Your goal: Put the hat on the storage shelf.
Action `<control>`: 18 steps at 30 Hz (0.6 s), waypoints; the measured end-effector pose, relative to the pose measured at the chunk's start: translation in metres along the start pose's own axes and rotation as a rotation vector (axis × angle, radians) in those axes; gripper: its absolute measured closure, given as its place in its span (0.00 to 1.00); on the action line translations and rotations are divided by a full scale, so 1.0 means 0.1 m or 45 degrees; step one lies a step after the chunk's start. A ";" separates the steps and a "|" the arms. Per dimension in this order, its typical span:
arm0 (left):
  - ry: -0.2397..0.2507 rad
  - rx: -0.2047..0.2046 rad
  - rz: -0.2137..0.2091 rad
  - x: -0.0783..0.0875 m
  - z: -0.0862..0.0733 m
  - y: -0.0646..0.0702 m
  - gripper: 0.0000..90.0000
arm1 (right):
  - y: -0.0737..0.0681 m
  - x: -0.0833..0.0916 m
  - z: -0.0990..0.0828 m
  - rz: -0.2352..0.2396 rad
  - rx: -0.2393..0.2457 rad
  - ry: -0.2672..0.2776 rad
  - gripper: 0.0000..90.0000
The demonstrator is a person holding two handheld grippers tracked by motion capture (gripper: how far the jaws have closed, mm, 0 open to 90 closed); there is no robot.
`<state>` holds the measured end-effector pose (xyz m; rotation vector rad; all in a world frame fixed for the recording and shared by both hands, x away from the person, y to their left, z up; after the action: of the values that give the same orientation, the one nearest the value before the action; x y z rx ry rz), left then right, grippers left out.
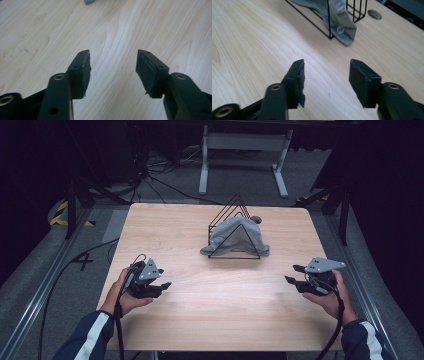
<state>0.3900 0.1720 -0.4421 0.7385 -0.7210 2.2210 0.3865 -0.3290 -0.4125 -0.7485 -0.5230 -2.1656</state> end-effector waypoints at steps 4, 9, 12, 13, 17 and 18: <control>-0.046 -0.004 0.004 0.00 -0.15 0.04 0.39 | -0.03 0.00 -0.20 0.021 -0.064 -0.014 0.40; -0.070 0.019 -0.010 -0.04 -0.34 0.08 0.34 | -0.05 0.02 -0.42 0.028 -0.128 -0.021 0.35; -0.075 0.051 -0.031 -0.07 -0.45 0.09 0.31 | -0.06 0.01 -0.56 0.057 -0.186 -0.013 0.34; -0.078 0.064 -0.037 -0.08 -0.48 0.10 0.31 | -0.06 0.00 -0.62 0.055 -0.196 -0.022 0.33; -0.063 0.128 -0.068 -0.11 -0.62 0.10 0.26 | -0.06 -0.02 -0.81 0.071 -0.238 -0.042 0.32; -0.057 0.144 -0.068 -0.10 -0.64 0.09 0.26 | -0.06 -0.02 -0.84 0.080 -0.250 -0.033 0.31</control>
<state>0.3709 0.2044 -0.4952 0.8561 -0.5943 2.2164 0.3537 -0.3725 -0.4768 -0.8881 -0.2984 -2.1717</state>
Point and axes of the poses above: each handheld gripper's, and its own axes: x roughly backward along the jaws, z roughly out of its top, y roughly to its right, the point moved 3 cm from there along -x, roughly forward along the jaws, and after that the axes turned 9 degrees about z, right-handed, at the moved point
